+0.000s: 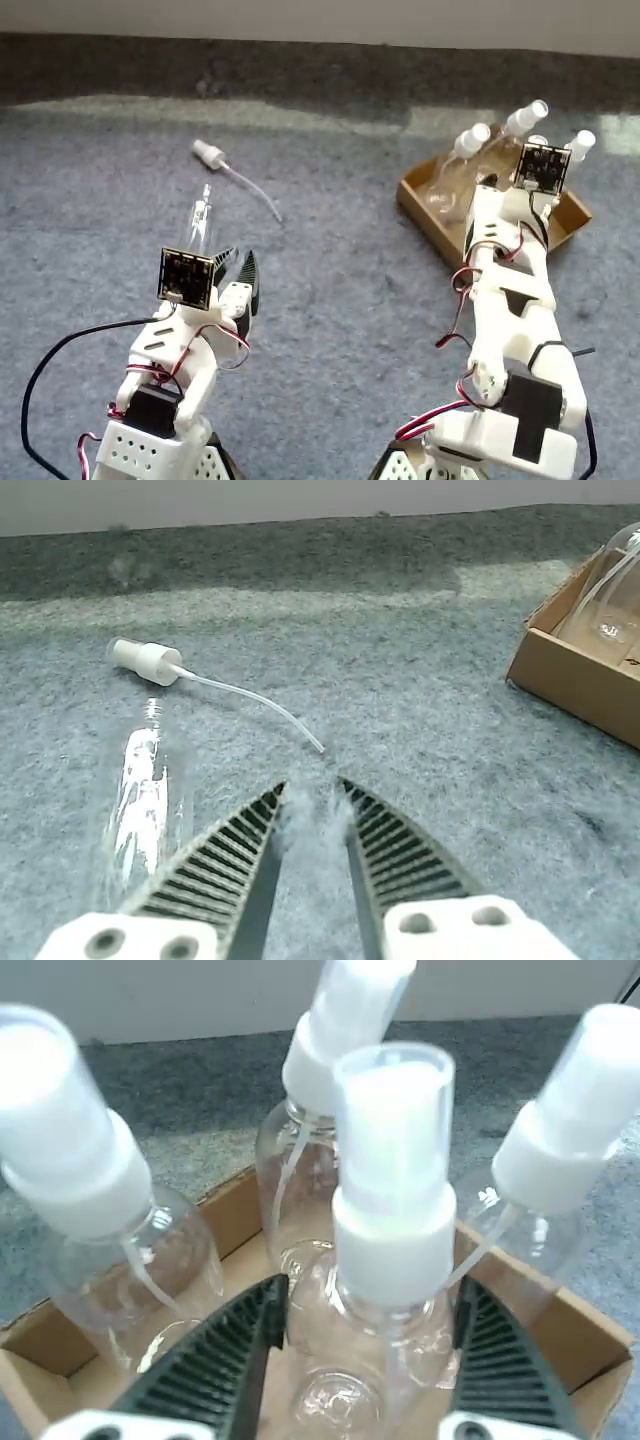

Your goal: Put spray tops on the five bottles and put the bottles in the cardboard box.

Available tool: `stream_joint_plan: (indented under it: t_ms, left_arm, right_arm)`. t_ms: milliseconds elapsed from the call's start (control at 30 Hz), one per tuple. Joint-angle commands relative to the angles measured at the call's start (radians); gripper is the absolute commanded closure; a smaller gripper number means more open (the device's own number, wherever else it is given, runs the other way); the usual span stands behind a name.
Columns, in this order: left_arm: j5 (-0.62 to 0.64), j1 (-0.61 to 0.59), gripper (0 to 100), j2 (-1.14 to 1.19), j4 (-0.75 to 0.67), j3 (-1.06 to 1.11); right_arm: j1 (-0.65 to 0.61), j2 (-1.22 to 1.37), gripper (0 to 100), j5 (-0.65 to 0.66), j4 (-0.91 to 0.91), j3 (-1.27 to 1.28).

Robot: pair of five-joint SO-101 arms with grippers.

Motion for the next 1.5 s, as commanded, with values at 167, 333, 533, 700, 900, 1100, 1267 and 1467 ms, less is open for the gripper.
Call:
stream_joint_plan:
  t_ms: [167,333,533,700,900,1100,1267,1467]
  left_arm:
    - [-0.006,-0.001,96,-0.012,0.006,0.019]
    - [-0.006,-0.001,96,-0.012,0.006,0.019]
    - [-0.006,-0.001,96,-0.012,0.006,0.019]
    - [-0.006,-0.002,96,-0.012,0.006,0.019]
    - [-0.006,-0.002,96,-0.012,0.006,0.019]
    - [-0.006,-0.005,96,-0.012,0.006,0.019]
    - [-0.008,-0.010,96,-0.012,0.005,0.019]
    - [-0.003,-0.124,96,-0.013,0.006,-0.027]
  right_arm:
    - [-0.013,-0.122,71.7,0.014,0.076,-0.027]
    - [-0.015,-0.147,71.4,0.014,0.136,-0.030]
    - [-0.015,-0.234,71.4,0.014,0.248,-0.036]
    - [-0.010,-0.351,71.4,0.014,0.394,-0.041]
    - [-0.013,-0.558,71.4,0.014,0.527,-0.041]
    - [-0.033,-0.777,71.5,0.008,0.682,-0.038]
    - [-0.168,-0.970,71.7,0.012,0.820,0.016]
    - [-0.326,-1.230,74.1,0.008,0.897,0.191]
